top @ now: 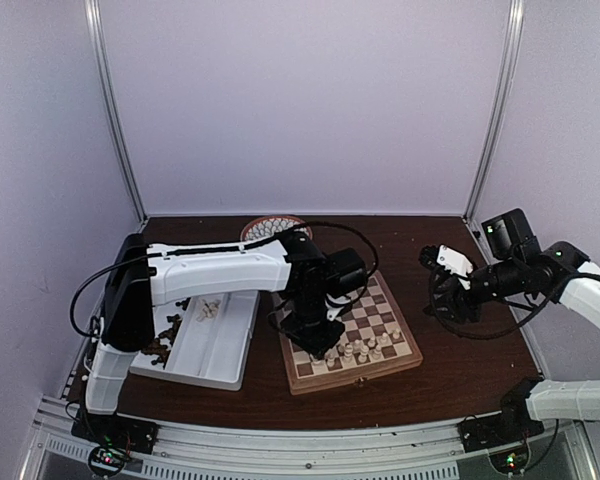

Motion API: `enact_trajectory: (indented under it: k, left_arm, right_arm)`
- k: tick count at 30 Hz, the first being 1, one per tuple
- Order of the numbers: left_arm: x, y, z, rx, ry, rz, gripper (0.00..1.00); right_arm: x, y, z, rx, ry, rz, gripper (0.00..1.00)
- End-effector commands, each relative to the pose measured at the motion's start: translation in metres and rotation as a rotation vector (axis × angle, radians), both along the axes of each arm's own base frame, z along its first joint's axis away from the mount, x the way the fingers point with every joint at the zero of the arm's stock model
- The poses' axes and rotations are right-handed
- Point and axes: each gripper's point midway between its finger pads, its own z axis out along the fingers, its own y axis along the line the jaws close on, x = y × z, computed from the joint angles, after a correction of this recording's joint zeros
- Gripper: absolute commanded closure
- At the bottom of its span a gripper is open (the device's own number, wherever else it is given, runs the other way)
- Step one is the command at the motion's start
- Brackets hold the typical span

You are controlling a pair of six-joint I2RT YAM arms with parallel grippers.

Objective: Set up the chess pieces on the board
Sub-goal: Place the knight at b1.

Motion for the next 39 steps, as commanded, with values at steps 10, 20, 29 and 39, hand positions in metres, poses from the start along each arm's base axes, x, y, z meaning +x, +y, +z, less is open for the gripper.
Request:
enact_trajectory:
  k: [10, 20, 29, 39]
  left_arm:
    - [-0.002, -0.012, -0.02, -0.006, 0.025, -0.006, 1.0]
    - [-0.004, -0.01, -0.03, 0.013, 0.039, -0.008, 1.0]
    - [-0.005, -0.01, -0.034, 0.021, 0.046, -0.007, 0.96]
    - [-0.005, -0.012, -0.014, -0.018, 0.038, 0.006, 0.77]
  right_arm:
    - [-0.002, 0.001, 0.002, 0.017, -0.007, 0.014, 0.48]
    - [-0.003, 0.001, 0.002, 0.018, -0.009, 0.02, 0.47]
    - [-0.003, 0.001, 0.002, 0.018, -0.009, 0.022, 0.48]
    - [-0.003, 0.001, 0.002, 0.018, -0.002, 0.022, 0.47]
